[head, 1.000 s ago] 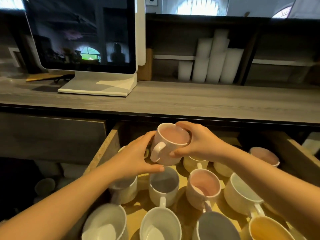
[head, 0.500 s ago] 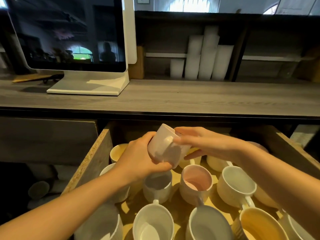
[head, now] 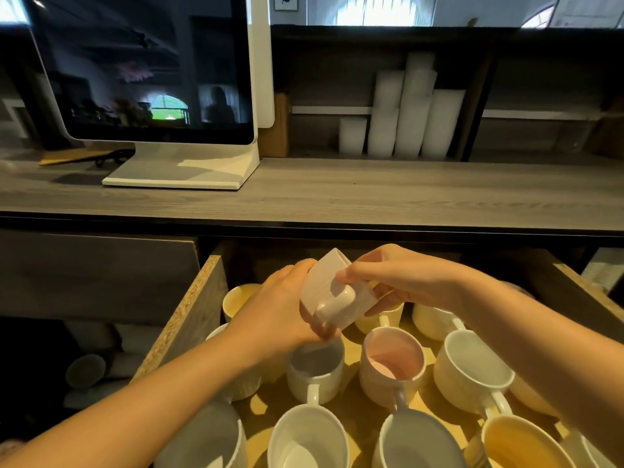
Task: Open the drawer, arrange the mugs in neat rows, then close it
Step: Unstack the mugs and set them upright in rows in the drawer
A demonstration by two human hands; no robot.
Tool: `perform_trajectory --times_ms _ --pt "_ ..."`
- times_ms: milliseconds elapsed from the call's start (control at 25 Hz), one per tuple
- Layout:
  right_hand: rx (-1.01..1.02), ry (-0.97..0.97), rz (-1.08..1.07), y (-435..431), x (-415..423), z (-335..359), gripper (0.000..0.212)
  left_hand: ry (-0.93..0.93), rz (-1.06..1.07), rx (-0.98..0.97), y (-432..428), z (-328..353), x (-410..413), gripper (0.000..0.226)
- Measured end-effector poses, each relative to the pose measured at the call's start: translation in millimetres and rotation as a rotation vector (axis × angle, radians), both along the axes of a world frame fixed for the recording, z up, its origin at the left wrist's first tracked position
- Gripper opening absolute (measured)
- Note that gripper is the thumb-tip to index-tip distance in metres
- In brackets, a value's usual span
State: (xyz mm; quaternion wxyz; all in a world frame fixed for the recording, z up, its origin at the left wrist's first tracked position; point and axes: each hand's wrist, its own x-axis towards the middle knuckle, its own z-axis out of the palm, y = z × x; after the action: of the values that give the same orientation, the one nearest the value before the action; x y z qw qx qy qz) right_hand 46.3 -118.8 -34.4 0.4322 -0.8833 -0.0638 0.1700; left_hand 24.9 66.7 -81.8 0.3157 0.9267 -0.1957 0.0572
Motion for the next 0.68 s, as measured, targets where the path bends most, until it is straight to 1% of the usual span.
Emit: perform_trajectory --times_ms 80,200,320,440,560,680 --pt "-0.051 -0.105 -0.027 7 6 -2 0.046 0.057 -0.045 -0.005 7 0 5 0.085" --pt "-0.149 -0.282 -0.051 19 15 -5 0.041 0.086 -0.079 0.038 18 3 15 0.085" --pt "-0.225 -0.427 -0.071 29 23 -15 0.055 0.159 -0.095 0.038 23 10 31 0.084" --pt "-0.256 -0.507 -0.050 36 25 -31 0.066 0.285 -0.105 0.041 26 14 47 0.089" --pt "-0.255 -0.566 -0.072 39 29 -45 0.072 0.281 -0.141 0.070 26 10 55 0.077" --pt "-0.284 -0.541 -0.067 41 35 -54 0.076 0.283 -0.126 0.066 21 5 61 0.067"
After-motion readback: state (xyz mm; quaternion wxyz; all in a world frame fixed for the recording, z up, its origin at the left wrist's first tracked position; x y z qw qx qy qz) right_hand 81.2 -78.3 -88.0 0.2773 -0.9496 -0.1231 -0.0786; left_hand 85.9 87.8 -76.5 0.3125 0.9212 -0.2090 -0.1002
